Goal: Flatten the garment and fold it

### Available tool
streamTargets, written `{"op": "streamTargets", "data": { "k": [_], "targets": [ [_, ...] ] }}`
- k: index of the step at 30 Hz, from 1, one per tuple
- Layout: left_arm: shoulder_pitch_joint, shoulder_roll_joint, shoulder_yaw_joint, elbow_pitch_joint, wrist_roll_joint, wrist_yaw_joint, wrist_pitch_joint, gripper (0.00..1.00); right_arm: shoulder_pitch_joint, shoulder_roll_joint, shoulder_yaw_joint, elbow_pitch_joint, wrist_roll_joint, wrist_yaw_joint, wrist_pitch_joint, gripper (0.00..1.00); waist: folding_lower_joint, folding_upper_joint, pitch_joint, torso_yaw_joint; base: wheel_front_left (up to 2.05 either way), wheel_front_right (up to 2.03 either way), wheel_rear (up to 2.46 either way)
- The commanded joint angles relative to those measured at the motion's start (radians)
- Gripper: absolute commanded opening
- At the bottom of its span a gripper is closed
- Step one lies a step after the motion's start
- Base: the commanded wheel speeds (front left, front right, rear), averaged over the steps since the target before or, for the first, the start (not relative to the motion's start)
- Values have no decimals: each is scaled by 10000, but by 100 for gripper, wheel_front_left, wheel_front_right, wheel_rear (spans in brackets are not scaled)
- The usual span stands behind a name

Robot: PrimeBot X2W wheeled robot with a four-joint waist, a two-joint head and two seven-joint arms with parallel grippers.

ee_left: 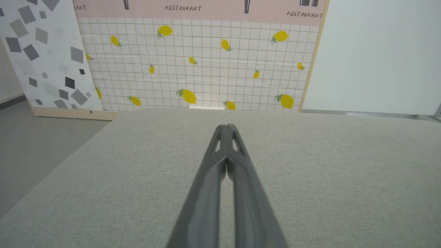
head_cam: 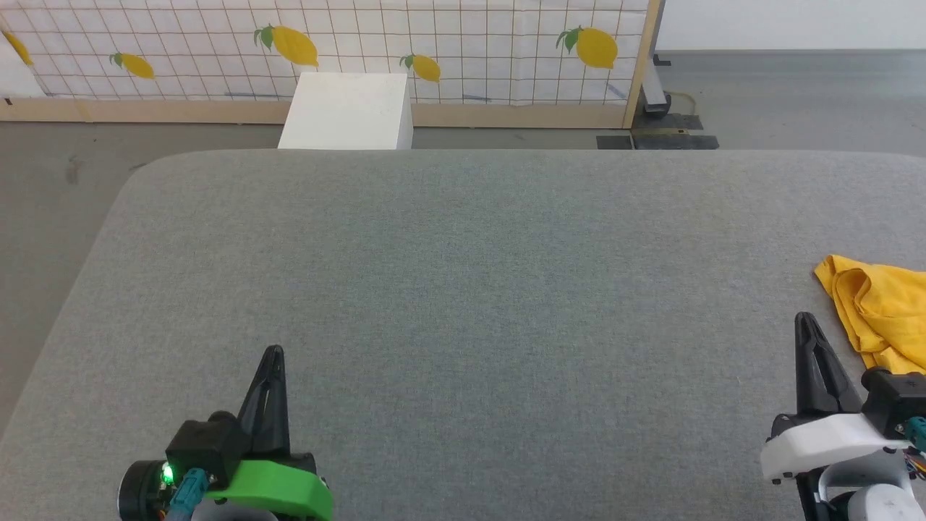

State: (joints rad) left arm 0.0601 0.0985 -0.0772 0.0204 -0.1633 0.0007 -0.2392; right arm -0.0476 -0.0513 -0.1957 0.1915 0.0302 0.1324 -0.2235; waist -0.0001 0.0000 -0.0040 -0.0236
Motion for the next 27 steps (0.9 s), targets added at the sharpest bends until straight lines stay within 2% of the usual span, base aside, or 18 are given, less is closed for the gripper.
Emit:
{"op": "streamTargets", "data": {
  "k": [1,27],
  "targets": [
    [-46,-37,43,-15,99,-1,34,0,39,1,66,-87,-23,-1,60,0,1,0,0,3,0,0,0],
    [-184,-148,225,-62,481,-2,622,0,148,3,537,-542,-92,-5,602,0,1,0,10,61,0,0,0]
  ]
}}
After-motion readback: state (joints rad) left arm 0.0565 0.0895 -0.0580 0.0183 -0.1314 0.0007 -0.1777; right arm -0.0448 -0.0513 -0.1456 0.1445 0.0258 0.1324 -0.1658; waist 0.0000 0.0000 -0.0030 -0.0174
